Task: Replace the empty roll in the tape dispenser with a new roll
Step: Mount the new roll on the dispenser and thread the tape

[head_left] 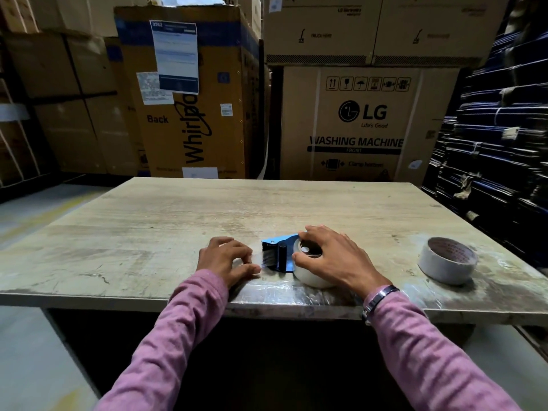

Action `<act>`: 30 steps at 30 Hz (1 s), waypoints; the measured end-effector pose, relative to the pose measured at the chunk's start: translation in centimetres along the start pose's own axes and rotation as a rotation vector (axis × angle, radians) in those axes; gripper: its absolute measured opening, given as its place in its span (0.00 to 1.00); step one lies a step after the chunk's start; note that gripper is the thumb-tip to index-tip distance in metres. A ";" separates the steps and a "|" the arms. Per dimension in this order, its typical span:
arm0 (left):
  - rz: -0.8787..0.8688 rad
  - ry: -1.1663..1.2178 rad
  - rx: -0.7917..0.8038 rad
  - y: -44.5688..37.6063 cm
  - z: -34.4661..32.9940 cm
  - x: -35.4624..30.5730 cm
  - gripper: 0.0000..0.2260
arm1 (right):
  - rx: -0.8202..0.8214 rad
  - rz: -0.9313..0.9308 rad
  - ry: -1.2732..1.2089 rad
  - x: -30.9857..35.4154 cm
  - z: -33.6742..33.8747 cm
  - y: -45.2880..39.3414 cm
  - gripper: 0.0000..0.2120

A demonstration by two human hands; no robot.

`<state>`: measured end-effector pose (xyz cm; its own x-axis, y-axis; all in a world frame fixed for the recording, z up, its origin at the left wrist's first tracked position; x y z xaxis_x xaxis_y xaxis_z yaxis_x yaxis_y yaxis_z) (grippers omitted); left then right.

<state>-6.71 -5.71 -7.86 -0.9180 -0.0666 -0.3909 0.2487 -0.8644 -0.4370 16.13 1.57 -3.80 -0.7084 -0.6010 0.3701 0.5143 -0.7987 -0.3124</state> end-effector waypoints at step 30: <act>0.220 0.551 -0.141 -0.7 -1.5 -0.5 0.04 | -0.064 0.051 0.043 1.0 0.1 0.2 0.28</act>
<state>-5.98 -4.34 -8.54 -0.5549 0.0640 -0.8295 0.4879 -0.7826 -0.3867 15.62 0.83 -3.38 -0.7031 -0.6377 0.3146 0.5193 -0.7627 -0.3855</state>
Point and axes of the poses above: each hand's wrist, its own y-axis away from the middle knuckle, its own z-axis out of the back of the hand, x = y × z, the point moved 2 cm from there along -y, towards the middle knuckle, and after that the axes turned 7 degrees about -x, right-handed, at the moved point
